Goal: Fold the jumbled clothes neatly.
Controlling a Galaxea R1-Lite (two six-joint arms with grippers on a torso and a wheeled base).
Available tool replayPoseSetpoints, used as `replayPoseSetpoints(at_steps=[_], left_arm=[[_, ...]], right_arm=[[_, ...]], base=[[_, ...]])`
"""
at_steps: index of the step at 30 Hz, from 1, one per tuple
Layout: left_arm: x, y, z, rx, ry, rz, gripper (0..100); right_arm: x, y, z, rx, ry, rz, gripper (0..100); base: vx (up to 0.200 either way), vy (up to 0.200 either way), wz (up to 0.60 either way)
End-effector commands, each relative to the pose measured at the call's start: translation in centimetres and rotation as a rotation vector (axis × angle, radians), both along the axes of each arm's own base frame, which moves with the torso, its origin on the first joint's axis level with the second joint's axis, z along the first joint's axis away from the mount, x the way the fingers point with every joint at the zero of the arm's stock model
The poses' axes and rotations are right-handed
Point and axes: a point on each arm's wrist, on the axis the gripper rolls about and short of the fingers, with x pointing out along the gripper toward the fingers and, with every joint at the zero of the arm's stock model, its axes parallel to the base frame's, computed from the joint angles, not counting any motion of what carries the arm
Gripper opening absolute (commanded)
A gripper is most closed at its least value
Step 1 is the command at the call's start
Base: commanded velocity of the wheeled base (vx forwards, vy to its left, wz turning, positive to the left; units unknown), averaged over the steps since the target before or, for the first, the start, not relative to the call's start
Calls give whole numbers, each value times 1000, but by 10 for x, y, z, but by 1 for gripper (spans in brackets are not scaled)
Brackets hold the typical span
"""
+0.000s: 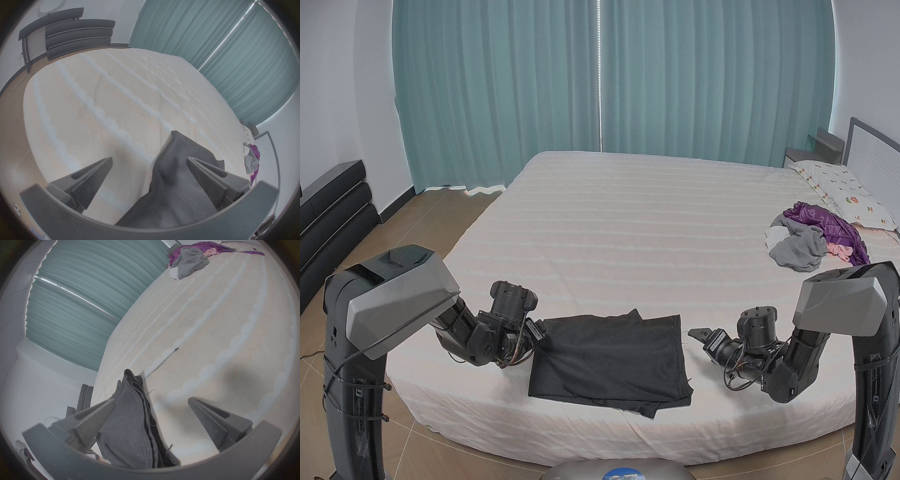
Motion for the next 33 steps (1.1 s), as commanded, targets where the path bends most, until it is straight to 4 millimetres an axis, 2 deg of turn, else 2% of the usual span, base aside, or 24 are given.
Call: replayPoseSetpoints(at_steps=[1,4,6,9,10,11,12,13,16,18,20,22,26,28,30,32,33], left_arm=[[-2,12,17,-20,-25,28,100],[-5,19,25,-34,-30,33,100],[-7,22,34,-37,-47,39,100],[-17,27,58,-48,-100,75,100],[-17,27,58,-48,-100,75,100],[-30,33,83,-41,-160,114,100],[-30,33,83,-41,-160,114,100],[-46,39,111,-44,-225,123,100],[-64,44,138,-46,-293,133,100],[-88,50,171,-48,-389,139,100],[-101,54,183,-40,-428,143,100],[-128,56,196,3,-474,134,100],[-167,62,208,66,-539,150,100],[-168,63,209,66,-543,151,100],[-206,80,227,93,-638,164,100],[-210,81,228,96,-647,161,100],[-237,92,235,143,-710,133,100]], right_arm=[[-6,-5,6,17,11,-20,100],[-4,-13,13,27,-4,-47,100],[-3,-22,25,34,-30,-74,100],[-14,-34,47,34,-65,-99,100],[-14,-34,47,34,-65,-99,100],[-27,-48,73,34,-117,-126,100],[-27,-48,73,34,-117,-126,100],[-44,-63,101,26,-182,-149,100],[-65,-71,126,-1,-257,-143,100],[-97,-75,155,-56,-364,-119,100],[-114,-77,166,-94,-417,-113,100],[-149,-79,186,-173,-534,-68,100],[-199,-89,205,-284,-657,-34,100],[-200,-89,206,-288,-659,-33,100],[-246,-101,209,-376,-669,-17,100],[-250,-102,209,-382,-670,-17,100],[-276,-108,211,-440,-685,-6,100]], base=[[0,0,0],[0,0,0],[0,0,0],[0,0,0],[0,0,0],[0,0,0],[0,0,0],[0,0,0],[0,0,0],[0,0,0],[0,0,0],[0,0,0],[0,0,0],[0,0,0],[0,0,0],[0,0,0],[0,0,0]])
